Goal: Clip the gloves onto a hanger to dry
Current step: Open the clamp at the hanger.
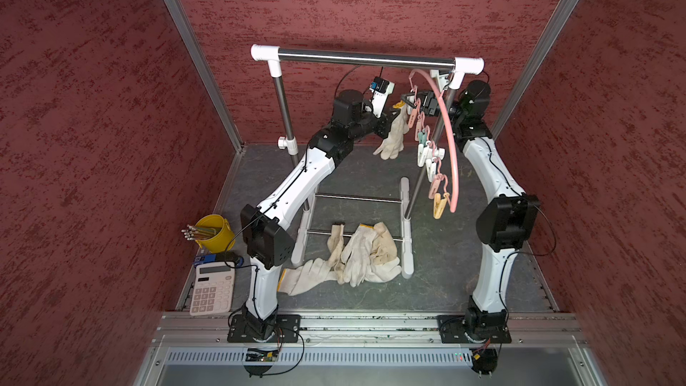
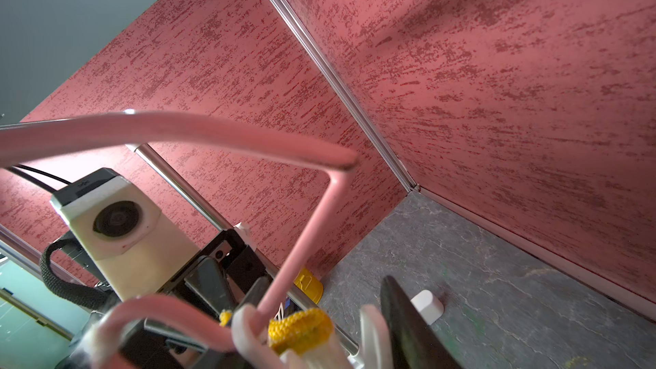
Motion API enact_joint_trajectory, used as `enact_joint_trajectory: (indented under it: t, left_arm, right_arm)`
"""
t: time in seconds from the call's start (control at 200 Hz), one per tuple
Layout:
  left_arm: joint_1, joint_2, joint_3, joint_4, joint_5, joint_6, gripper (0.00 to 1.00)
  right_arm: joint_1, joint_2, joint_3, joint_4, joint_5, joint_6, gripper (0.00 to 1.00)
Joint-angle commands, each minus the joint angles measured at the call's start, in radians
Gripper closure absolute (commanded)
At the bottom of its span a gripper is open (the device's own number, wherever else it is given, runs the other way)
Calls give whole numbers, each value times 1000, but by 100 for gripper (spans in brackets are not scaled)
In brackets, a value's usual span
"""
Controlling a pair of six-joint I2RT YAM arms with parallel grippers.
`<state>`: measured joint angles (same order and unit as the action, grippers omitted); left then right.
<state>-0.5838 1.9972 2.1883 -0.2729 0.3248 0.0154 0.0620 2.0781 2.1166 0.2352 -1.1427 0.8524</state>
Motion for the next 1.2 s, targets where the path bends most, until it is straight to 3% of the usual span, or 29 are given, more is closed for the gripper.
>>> enact_joint_trajectory:
  t: [0.0, 0.16, 0.401, 0.616, 0.857, 1.192]
  left_arm:
    - [-2, 17, 22, -11, 14, 9, 100]
    - [1, 5, -1, -10, 13, 8, 100]
    - [2, -30, -73, 18, 12, 7, 100]
    - [0, -40, -98, 1, 89, 29, 100]
    - [-8, -36, -74, 21, 221, 35, 100]
    - [5, 1, -1, 34, 195, 45, 100]
  right_arm:
    - [-8, 20, 48, 62, -19, 44, 53]
    - [-11, 34, 81, 59, -16, 52, 66]
    - [-12, 36, 84, 61, -10, 57, 78]
    - [-11, 39, 93, 70, -4, 70, 88]
    - [-10, 40, 97, 71, 2, 72, 89]
    - [-5, 29, 93, 63, -6, 72, 90]
